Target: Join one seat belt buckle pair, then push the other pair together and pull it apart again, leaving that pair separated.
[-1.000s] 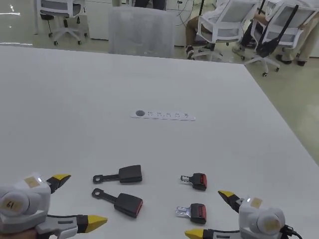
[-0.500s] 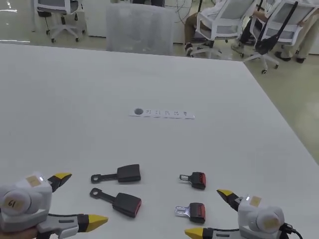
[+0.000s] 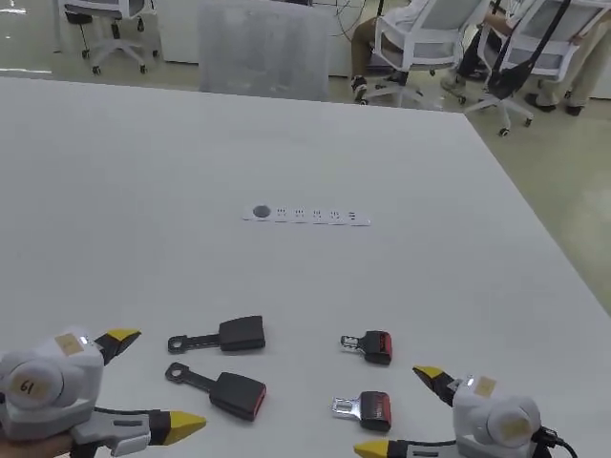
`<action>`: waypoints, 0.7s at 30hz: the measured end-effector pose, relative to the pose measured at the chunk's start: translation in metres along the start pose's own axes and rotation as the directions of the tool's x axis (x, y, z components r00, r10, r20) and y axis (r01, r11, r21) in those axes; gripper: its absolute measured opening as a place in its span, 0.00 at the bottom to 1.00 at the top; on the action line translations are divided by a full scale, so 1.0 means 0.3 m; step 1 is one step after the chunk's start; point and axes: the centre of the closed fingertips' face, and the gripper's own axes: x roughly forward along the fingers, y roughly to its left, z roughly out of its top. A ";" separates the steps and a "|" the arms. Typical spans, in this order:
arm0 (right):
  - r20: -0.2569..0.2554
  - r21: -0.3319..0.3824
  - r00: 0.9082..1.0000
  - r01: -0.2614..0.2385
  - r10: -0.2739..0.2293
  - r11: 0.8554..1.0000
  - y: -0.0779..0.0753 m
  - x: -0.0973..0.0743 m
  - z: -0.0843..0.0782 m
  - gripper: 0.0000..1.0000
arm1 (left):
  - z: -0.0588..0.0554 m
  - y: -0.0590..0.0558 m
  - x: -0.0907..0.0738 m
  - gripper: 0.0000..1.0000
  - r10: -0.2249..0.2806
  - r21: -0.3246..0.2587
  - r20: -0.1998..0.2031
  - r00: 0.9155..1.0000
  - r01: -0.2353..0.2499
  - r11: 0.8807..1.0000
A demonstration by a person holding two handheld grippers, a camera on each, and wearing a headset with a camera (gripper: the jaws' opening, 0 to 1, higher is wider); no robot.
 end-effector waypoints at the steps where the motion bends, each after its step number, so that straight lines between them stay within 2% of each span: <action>1: -0.003 0.001 1.000 -0.002 0.002 1.000 -0.001 0.002 -0.003 0.92 | -0.001 0.001 0.003 0.98 -0.001 0.001 -0.002 1.000 0.001 1.000; 10: -0.043 -0.018 0.999 -0.018 0.017 1.000 -0.027 0.038 -0.025 0.91 | -0.010 0.007 0.058 0.98 -0.029 0.014 -0.025 0.999 0.030 0.999; 21: -0.103 -0.046 0.992 -0.074 0.069 0.996 -0.044 0.086 -0.056 0.84 | -0.051 0.021 0.141 0.96 -0.088 0.034 -0.071 0.994 0.090 0.995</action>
